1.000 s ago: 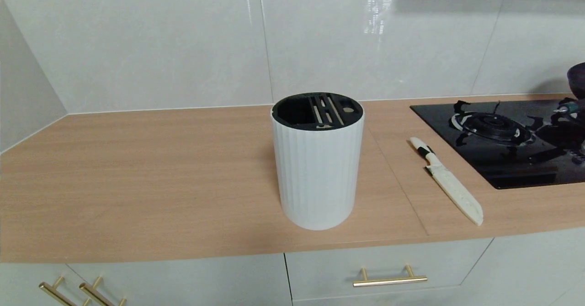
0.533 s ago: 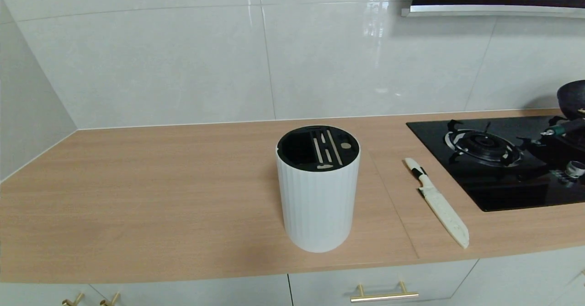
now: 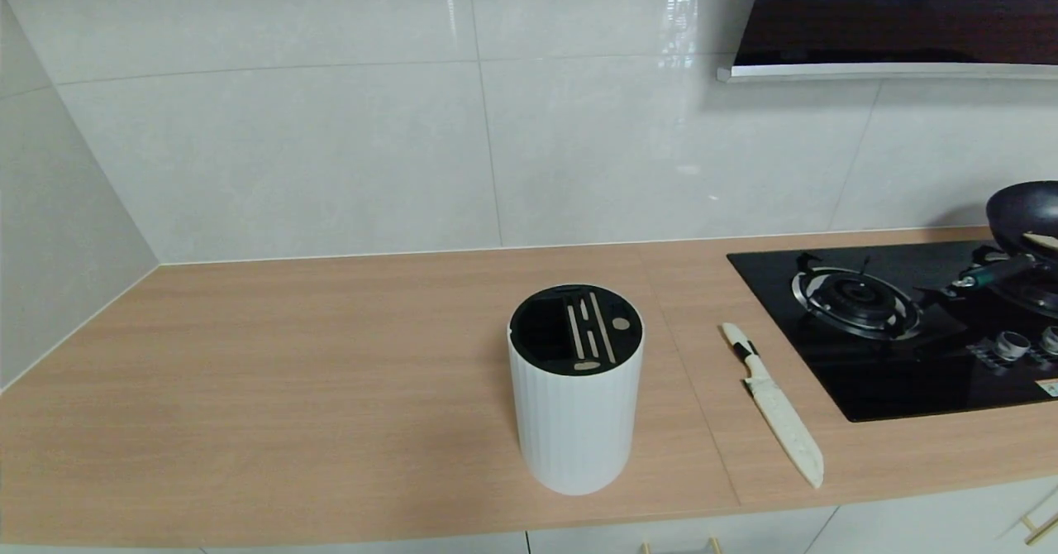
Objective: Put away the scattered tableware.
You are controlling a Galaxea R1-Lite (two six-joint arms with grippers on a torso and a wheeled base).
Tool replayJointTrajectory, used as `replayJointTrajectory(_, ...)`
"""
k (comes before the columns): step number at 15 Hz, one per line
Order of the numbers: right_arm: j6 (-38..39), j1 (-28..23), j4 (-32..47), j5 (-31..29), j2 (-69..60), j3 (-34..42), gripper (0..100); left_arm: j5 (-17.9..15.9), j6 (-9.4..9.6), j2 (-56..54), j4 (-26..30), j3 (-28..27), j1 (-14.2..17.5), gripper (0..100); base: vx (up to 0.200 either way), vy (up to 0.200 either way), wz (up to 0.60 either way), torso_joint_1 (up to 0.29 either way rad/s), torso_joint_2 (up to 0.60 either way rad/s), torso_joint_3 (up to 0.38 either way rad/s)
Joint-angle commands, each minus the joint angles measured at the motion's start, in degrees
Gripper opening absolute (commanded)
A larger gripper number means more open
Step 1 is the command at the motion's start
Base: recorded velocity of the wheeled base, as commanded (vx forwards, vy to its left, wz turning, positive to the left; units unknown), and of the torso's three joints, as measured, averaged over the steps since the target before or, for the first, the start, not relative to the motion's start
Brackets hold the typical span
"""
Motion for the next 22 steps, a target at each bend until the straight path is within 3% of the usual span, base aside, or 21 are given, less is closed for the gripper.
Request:
replayJointTrajectory(1, -0.01, 0.00, 0.04, 0.01, 0.07, 0.01, 100, -0.01, -0.01, 0.02, 0.00, 0.00, 0.06, 100, 0.000, 0.000, 0.00, 0.242, -0.49, -0.251)
replayJointTrajectory(9, -0.01, 0.00, 0.04, 0.01, 0.07, 0.01, 100, 0.08, -0.01, 0.02, 0.00, 0.00, 0.06, 100, 0.000, 0.000, 0.00, 0.186, -0.39, -0.200)
replayJointTrajectory(16, -0.89, 0.00, -0.05, 0.28, 0.07, 0.01, 100, -0.01, -0.01, 0.02, 0.00, 0.00, 0.06, 100, 0.000, 0.000, 0.00, 0.015, -0.03, -0.015)
replayJointTrajectory(17, -2.12, 0.00, -0.14, 1.07, 0.07, -0.43, 100, -0.01, -0.01, 0.02, 0.00, 0.00, -0.02, 100, 0.000, 0.000, 0.00, 0.000, 0.00, 0.000)
replayJointTrajectory(19, 2.19, 0.53, 0.48, 9.59, 5.08, -10.54, 100, 0.08, -0.01, 0.02, 0.00, 0.00, 0.06, 100, 0.000, 0.000, 0.00, 0.000, 0.00, 0.000)
replayJointTrajectory(20, 2.63, 0.62, 1.01, 13.81, 10.00, -12.73, 100, -0.01, -0.01, 0.02, 0.00, 0.00, -0.02, 100, 0.000, 0.000, 0.00, 0.000, 0.00, 0.000)
replayJointTrajectory(22, 2.63, 0.62, 0.57, 16.62, 22.22, -14.76, 100, -0.01, -0.01, 0.02, 0.00, 0.00, 0.06, 100, 0.000, 0.000, 0.00, 0.000, 0.00, 0.000)
